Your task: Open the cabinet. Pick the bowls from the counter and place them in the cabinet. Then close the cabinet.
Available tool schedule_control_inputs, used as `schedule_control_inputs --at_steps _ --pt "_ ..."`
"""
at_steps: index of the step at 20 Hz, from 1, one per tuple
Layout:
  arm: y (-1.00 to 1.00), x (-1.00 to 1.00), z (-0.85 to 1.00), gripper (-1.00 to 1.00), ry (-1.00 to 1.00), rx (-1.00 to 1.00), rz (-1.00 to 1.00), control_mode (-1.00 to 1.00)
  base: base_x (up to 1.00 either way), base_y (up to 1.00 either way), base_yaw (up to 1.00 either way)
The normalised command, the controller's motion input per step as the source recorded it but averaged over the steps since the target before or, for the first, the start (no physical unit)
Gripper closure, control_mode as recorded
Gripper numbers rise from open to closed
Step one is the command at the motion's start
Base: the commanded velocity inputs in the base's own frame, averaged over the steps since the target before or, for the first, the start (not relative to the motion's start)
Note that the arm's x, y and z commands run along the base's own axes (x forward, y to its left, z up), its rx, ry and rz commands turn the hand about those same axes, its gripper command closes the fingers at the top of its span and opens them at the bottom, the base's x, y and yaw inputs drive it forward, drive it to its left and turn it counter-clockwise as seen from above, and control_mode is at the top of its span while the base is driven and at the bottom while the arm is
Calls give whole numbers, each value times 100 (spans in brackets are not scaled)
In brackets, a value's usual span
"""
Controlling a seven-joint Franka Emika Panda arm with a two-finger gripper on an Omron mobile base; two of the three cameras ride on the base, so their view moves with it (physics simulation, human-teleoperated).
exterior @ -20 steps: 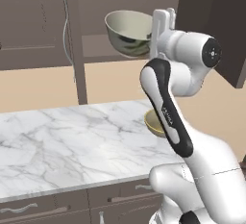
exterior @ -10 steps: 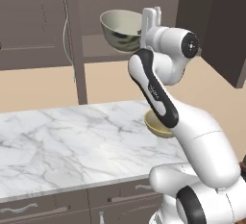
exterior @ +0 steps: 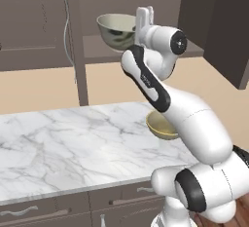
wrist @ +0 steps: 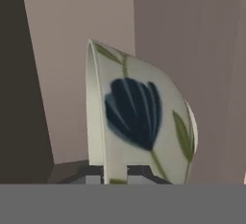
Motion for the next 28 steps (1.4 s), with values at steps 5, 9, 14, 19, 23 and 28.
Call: schedule_control_inputs --at_steps 5,9,14,19,23,28 --pt "8 34 -23 100 0 0 0 -100 0 0 0" --pt "7 0 -11 -100 -1 0 0 -100 0 0 0" --pt "0 0 0 -100 -2 0 0 -100 0 0 0" --pt "0 -17 36 -100 0 0 1 -100 0 0 0" --pt "-23 -91 56 -100 8 0 -2 -100 0 0 0" --pt "-25 -100 -24 -100 41 -3 -17 -100 0 0 0"
